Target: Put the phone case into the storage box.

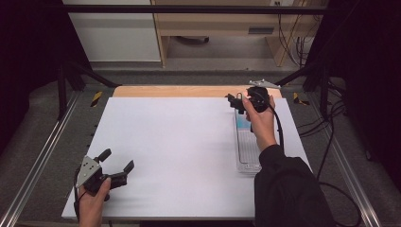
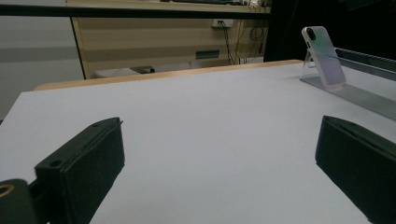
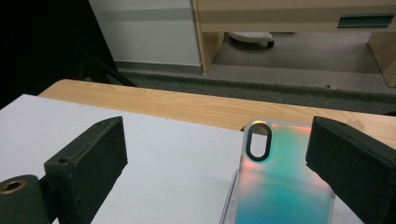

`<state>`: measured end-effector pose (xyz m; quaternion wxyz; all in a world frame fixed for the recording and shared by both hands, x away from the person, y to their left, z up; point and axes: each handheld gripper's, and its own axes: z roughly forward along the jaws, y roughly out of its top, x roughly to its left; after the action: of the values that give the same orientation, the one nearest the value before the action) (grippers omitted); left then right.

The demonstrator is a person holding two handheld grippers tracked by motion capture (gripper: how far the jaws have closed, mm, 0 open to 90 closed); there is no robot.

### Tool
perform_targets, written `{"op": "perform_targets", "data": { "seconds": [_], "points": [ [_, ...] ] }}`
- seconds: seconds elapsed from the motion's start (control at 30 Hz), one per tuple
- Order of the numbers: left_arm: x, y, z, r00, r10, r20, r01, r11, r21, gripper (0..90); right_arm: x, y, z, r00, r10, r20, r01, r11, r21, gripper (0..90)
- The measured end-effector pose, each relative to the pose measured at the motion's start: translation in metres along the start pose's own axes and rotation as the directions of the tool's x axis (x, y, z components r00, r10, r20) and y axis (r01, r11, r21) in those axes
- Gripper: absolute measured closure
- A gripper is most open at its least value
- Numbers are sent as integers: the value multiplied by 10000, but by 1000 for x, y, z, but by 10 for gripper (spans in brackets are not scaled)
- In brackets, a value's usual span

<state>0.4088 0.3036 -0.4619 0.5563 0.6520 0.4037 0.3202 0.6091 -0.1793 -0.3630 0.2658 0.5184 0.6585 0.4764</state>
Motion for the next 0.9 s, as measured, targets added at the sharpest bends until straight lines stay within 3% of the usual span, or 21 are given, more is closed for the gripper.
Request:
{"op": "perform_targets", "data": {
  "seconds": [0.7, 0.9],
  "points": [
    [-1, 0, 0, 10000, -10, 10, 10, 10000, 58, 9, 22, 1, -25, 9981, -505, -353, 490, 9979, -433, 53],
    [-1, 0, 0, 10000, -1, 15, 1, 10000, 31, 9, 25, 1, -32, 9979, -435, -482, 406, 9974, -596, 52]
  ]
}}
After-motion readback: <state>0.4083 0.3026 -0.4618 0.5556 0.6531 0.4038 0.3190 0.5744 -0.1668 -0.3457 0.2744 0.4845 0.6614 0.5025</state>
